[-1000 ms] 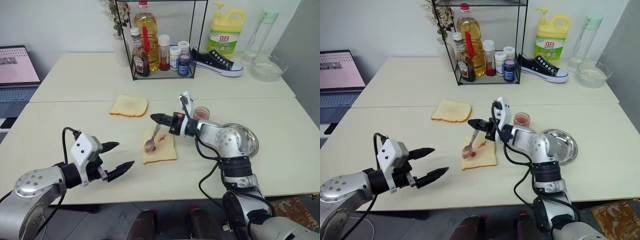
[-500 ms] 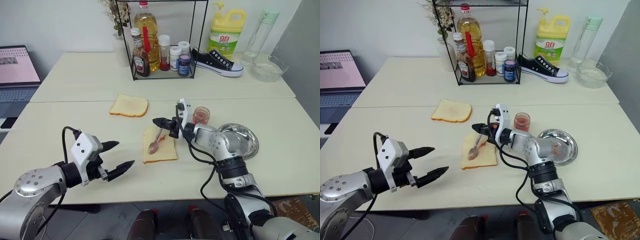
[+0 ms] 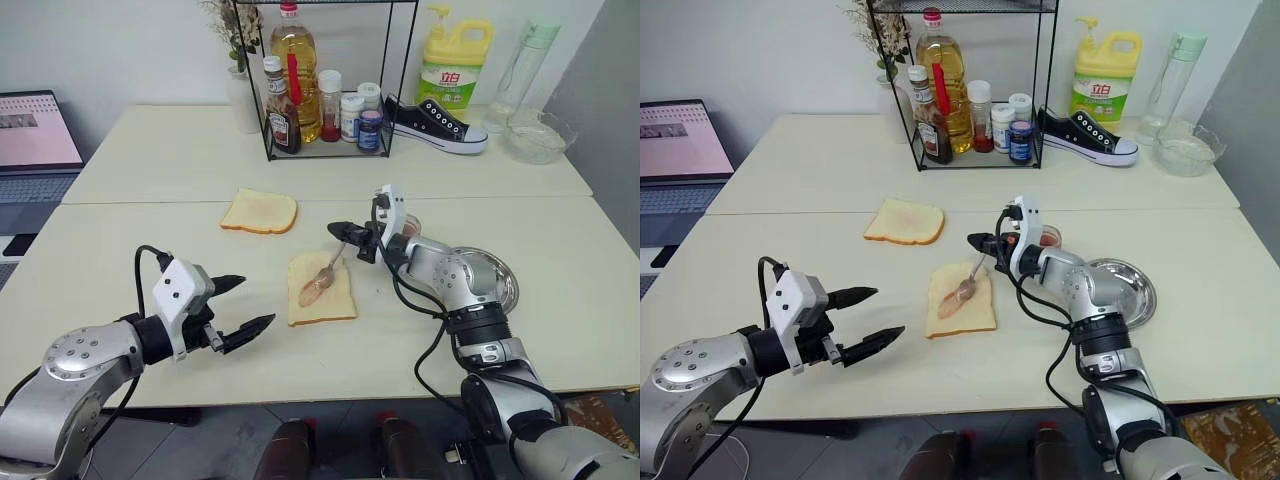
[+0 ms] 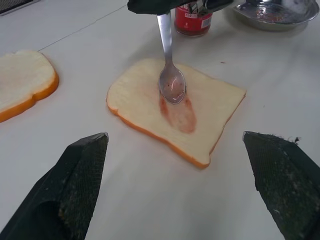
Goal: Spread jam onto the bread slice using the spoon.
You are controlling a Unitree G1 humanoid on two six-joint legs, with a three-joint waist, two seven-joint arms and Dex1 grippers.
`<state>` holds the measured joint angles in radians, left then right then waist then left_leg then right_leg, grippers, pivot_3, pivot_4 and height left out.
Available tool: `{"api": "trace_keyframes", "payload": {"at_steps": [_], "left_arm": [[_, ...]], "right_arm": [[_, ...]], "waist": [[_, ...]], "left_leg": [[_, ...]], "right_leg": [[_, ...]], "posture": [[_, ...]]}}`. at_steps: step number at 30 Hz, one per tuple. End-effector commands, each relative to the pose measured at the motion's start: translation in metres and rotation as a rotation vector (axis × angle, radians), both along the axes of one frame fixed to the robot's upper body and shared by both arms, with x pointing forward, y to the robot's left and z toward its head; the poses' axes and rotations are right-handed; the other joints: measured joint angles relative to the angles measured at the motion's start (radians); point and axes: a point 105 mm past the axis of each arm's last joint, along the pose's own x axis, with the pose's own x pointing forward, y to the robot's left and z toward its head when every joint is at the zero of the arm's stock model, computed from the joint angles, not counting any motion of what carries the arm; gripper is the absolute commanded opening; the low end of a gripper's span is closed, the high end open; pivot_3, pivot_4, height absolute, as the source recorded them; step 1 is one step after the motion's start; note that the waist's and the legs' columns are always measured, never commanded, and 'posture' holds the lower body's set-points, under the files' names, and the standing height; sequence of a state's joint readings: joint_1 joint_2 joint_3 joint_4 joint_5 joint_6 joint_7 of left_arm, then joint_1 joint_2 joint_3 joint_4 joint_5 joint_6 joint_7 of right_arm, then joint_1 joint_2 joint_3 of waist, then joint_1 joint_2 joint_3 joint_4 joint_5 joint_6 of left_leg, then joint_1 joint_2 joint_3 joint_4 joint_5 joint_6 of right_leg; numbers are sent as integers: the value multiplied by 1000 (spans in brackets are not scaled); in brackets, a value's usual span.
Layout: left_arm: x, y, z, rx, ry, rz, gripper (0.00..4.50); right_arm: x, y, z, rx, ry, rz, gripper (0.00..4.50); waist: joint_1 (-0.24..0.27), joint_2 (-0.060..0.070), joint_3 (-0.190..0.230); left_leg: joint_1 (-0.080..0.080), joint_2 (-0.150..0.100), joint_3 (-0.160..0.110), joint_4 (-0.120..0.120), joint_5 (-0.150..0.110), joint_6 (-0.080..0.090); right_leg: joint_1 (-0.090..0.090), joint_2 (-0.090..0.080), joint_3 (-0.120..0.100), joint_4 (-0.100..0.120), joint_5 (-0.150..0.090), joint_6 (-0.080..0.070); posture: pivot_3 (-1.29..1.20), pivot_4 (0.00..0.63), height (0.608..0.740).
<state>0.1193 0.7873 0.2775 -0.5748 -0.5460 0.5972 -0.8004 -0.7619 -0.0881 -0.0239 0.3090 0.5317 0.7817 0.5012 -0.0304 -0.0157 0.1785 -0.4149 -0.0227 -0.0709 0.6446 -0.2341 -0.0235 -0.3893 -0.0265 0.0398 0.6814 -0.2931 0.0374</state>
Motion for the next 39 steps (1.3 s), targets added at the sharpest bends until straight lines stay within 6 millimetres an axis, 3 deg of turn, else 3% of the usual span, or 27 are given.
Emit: {"api": "trace_keyframes", "payload": {"at_steps": [1, 17, 28, 39], "left_arm": [[1, -1, 6, 8, -36, -16, 4500], [4, -2, 7, 11, -37, -31, 4500], [5, -5, 8, 6, -38, -40, 4500], [2, -4, 6, 7, -29, -37, 4500]], "right_arm": [[7, -14, 18, -4, -55, -52, 6], [7, -10, 52, 118, -51, -61, 6], [12, 16, 26, 185, 93, -73, 6], [-4, 20, 10, 148, 147, -18, 6]], "waist": [[1, 0, 0], [-2, 0, 0], [-2, 0, 0], [-2, 0, 0]], "left_leg": [[0, 0, 0, 0, 0, 0], [0, 0, 0, 0, 0, 0], [0, 0, 0, 0, 0, 0], [0, 0, 0, 0, 0, 0]], "right_leg": [[0, 0, 0, 0, 0, 0], [0, 0, 0, 0, 0, 0], [0, 0, 0, 0, 0, 0], [-1, 0, 0, 0, 0, 0]], "posture": [[0, 150, 740], [0, 150, 740], [0, 150, 740], [0, 150, 740]]}}
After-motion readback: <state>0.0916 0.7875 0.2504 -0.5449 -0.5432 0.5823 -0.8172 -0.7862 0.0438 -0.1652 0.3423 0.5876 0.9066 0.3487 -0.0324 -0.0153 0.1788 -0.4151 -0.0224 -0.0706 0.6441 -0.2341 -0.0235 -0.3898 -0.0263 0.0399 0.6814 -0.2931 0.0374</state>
